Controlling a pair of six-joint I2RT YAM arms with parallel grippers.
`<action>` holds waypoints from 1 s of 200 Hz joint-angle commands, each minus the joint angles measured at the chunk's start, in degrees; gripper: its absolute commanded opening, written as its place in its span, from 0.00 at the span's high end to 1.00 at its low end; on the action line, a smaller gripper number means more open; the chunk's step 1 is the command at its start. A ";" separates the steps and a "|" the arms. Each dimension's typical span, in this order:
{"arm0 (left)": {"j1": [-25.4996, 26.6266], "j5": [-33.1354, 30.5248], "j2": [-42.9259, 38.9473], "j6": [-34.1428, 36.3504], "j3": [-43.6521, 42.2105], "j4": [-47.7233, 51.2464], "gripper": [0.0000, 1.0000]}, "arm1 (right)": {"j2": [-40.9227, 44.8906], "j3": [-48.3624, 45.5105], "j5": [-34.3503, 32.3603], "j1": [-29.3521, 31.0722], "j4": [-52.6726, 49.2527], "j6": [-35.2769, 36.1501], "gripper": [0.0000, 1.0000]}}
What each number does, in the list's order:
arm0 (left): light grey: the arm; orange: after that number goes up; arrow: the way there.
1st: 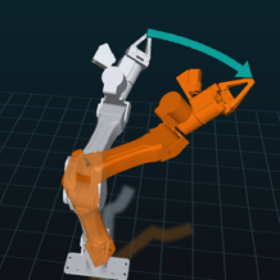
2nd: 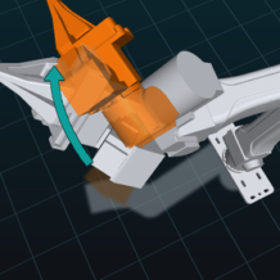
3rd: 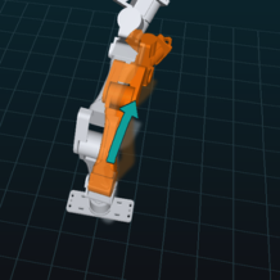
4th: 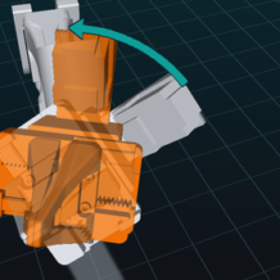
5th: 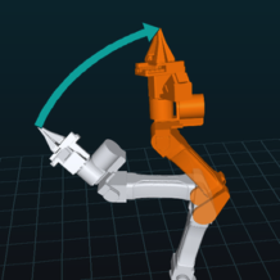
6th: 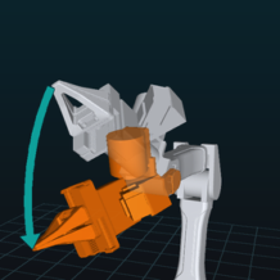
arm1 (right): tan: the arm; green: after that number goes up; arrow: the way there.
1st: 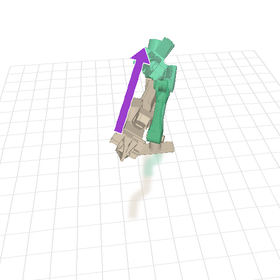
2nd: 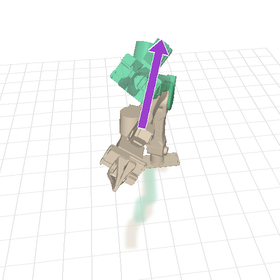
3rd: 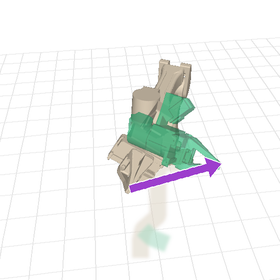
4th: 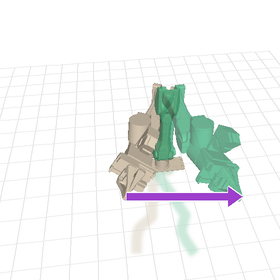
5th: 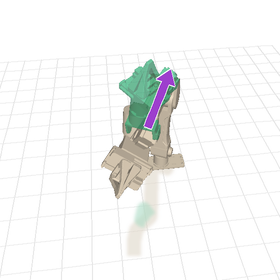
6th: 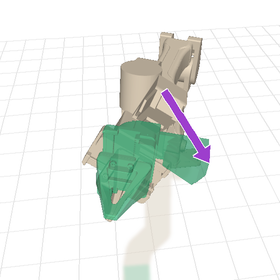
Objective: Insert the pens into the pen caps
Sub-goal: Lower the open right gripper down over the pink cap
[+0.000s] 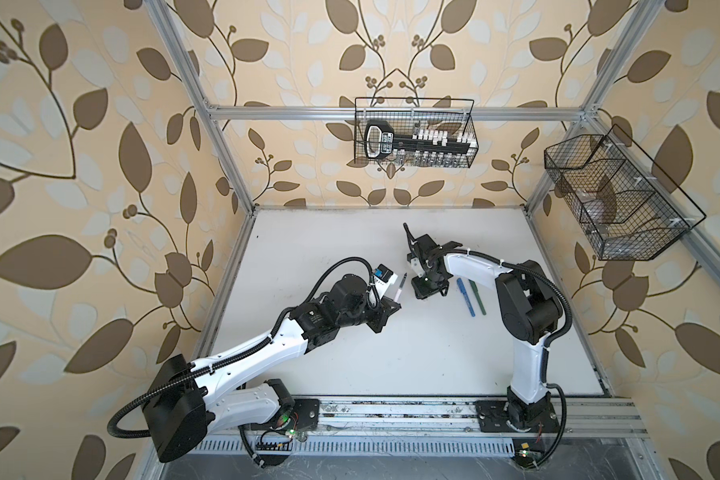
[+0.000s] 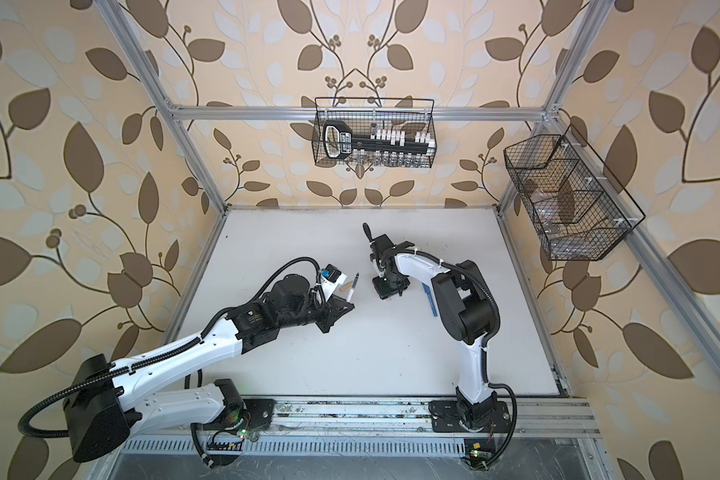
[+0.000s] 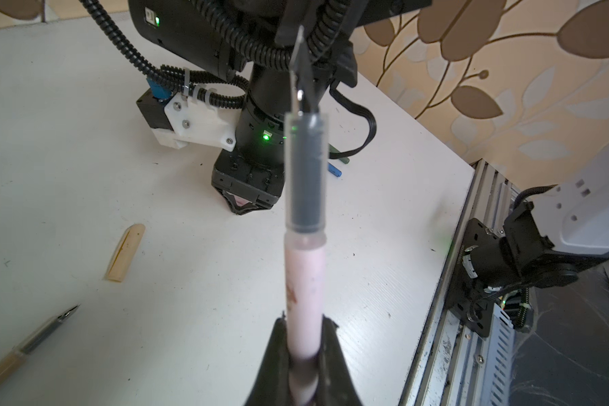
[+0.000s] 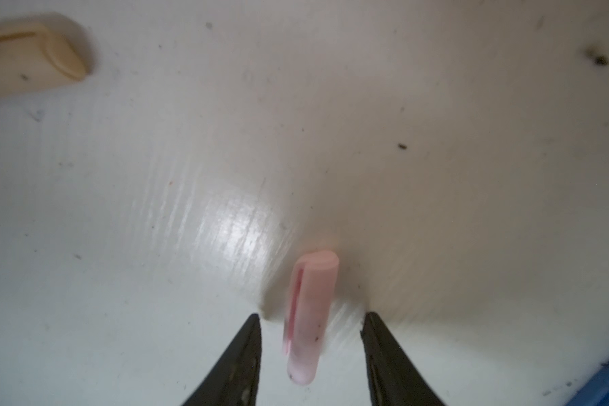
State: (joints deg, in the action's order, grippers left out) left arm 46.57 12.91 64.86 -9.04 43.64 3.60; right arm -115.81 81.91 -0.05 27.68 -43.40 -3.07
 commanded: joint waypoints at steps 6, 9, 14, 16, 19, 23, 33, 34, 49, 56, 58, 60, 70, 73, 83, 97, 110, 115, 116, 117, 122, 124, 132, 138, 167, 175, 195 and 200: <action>0.53 -0.58 -1.73 -0.16 -0.54 -2.42 1.00 | -2.16 2.35 -0.81 1.53 -0.93 1.63 0.54; 0.53 -0.58 -1.75 -0.35 -0.63 -2.64 1.00 | -2.29 2.46 -1.01 1.62 -1.05 1.67 0.55; 0.54 -0.54 -1.84 -0.56 -0.94 -2.94 1.00 | -2.47 2.47 -1.43 1.82 -1.13 1.72 0.55; 0.54 -0.52 -1.91 -0.55 -1.02 -3.04 1.00 | -2.53 2.47 -1.72 1.86 -1.16 1.68 0.55; 0.54 -0.47 -1.99 -0.71 -1.21 -3.21 1.00 | -2.61 2.51 -1.97 1.99 -1.31 1.74 0.56; 0.54 -0.54 -2.08 -0.91 -1.39 -3.39 1.00 | -2.66 2.47 -2.31 2.06 -1.52 1.69 0.56; 0.54 -0.59 -2.28 -1.15 -1.86 -3.57 1.00 | -2.62 2.22 -2.95 2.20 -1.56 1.52 0.56; 0.54 -0.64 -2.32 -1.20 -1.88 -3.58 1.00 | -2.60 2.17 -2.90 2.20 -1.54 1.55 0.56; 0.54 -0.89 -2.67 -1.25 -2.23 -3.35 1.00 | -2.35 1.17 -3.07 2.18 -0.93 1.25 0.57; 0.54 -0.96 -2.80 -1.27 -2.24 -3.16 1.00 | -2.51 0.77 -3.18 2.19 -0.62 1.19 0.58; 0.54 -1.02 -2.85 -1.21 -2.31 -3.05 1.00 | -2.50 0.77 -3.22 2.20 -0.57 1.13 0.58; 0.54 -1.08 -2.89 -1.17 -2.32 -3.00 1.00 | -2.56 0.66 -3.27 2.18 -0.51 1.11 0.58; 0.54 -1.24 -3.20 -1.11 -2.33 -2.64 1.00 | -2.81 0.45 -3.67 2.28 -0.37 0.88 0.59; 0.54 -1.35 -3.31 -1.08 -2.36 -2.59 1.00 | -2.88 0.45 -3.98 2.39 -0.44 0.81 0.60; 0.54 -1.55 -3.50 -1.09 -2.42 -2.39 1.00 | -3.17 0.29 -5.07 2.72 -0.47 0.54 0.61; 0.54 -1.66 -3.69 -0.99 -2.26 -2.19 1.00 | -3.45 0.01 -5.87 2.99 -0.23 0.39 0.63; 0.54 -1.79 -3.78 -0.91 -2.15 -2.10 1.00 | -3.88 -0.04 -5.86 3.12 -0.02 0.43 0.65; 0.54 -1.81 -3.78 -0.85 -2.11 -2.10 1.00 | -4.02 -0.08 -5.97 3.20 0.06 0.36 0.66; 0.54 -1.82 -3.78 -0.83 -2.09 -2.10 1.00 | -4.05 -0.08 -6.03 3.23 0.11 0.35 0.67; 0.54 -1.83 -3.78 -0.82 -2.08 -2.10 1.00 | -4.06 -0.08 -6.06 3.24 0.09 0.39 0.67; 0.54 -1.78 -3.78 -0.81 -2.13 -2.15 1.00 | -4.29 -0.08 -6.25 3.28 0.02 0.35 0.68; 0.54 -1.82 -3.78 -0.81 -2.15 -2.18 1.00 | -4.33 -0.06 -6.22 3.31 0.03 0.35 0.68; 0.54 -1.96 -3.69 -0.74 -2.14 -2.27 1.00 | -4.34 -0.15 -6.14 3.27 0.04 0.33 0.70; 0.54 -2.16 -3.54 -0.77 -2.15 -2.36 1.00 | -4.34 -0.24 -6.09 3.26 0.16 0.32 0.71; 0.54 -2.13 -3.08 -0.61 -2.16 -2.81 1.00 | -3.33 -1.33 -5.02 2.98 1.72 0.01 0.79; 0.55 -2.37 -2.92 -0.46 -2.02 -2.72 1.00 | -2.58 -1.92 -4.26 2.75 2.51 -0.17 0.80; 0.52 -2.76 -2.73 -0.05 -1.71 -2.54 1.00 | -0.91 -3.45 -3.30 2.46 4.41 -0.74 0.82; 0.54 -2.86 -2.72 -0.09 -1.71 -2.58 1.00 | -0.54 -3.95 -3.13 2.34 4.86 -0.90 0.83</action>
State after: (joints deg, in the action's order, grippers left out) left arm 46.57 11.29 62.54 -9.54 41.54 2.74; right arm -116.57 81.56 -3.86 30.63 -40.69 -3.60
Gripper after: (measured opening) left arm 0.104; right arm 0.189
